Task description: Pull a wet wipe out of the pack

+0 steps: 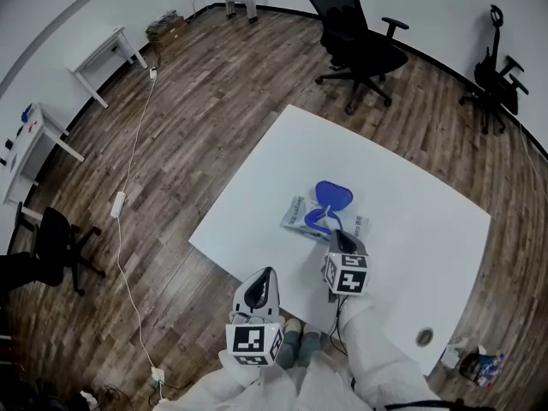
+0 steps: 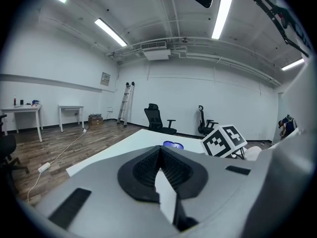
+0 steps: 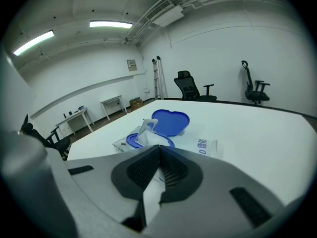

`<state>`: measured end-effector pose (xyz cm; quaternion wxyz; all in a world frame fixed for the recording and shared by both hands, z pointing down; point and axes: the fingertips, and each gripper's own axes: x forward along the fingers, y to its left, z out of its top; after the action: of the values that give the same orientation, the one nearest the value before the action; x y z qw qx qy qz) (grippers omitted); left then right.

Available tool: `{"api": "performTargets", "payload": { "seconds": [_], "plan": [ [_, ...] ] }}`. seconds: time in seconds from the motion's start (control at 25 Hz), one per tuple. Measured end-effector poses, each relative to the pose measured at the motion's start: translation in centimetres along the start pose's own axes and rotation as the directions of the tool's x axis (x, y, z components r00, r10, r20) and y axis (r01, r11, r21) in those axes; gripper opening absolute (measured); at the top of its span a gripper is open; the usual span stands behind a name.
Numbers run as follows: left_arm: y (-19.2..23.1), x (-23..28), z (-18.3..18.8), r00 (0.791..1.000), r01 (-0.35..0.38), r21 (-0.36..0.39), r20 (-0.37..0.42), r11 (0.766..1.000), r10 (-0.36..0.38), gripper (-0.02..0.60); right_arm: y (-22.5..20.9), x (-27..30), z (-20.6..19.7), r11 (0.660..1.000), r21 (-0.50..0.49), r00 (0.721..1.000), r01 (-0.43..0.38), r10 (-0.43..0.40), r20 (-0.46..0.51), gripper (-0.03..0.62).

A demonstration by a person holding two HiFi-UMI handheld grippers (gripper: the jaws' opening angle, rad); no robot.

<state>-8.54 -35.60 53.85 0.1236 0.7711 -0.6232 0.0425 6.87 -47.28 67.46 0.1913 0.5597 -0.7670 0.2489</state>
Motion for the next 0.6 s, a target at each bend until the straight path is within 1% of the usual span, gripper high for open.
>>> {"api": "performTargets", "payload": {
  "seconds": [0.4,0.6],
  "plan": [
    [-0.2,0.1,0.1,1.000,0.009,0.001,0.000,1.000,-0.009,-0.002,0.6,-0.7,0.8,1.000,-0.005,0.999,-0.015,0.015,0.037,0.009],
    [-0.5,0.2,0.1,1.000,0.017,0.004,0.001,1.000,-0.017,-0.002,0.7,-1.3,2.0,1.000,0.009,0.997,-0.020,0.020,0.073,0.009]
  ]
}}
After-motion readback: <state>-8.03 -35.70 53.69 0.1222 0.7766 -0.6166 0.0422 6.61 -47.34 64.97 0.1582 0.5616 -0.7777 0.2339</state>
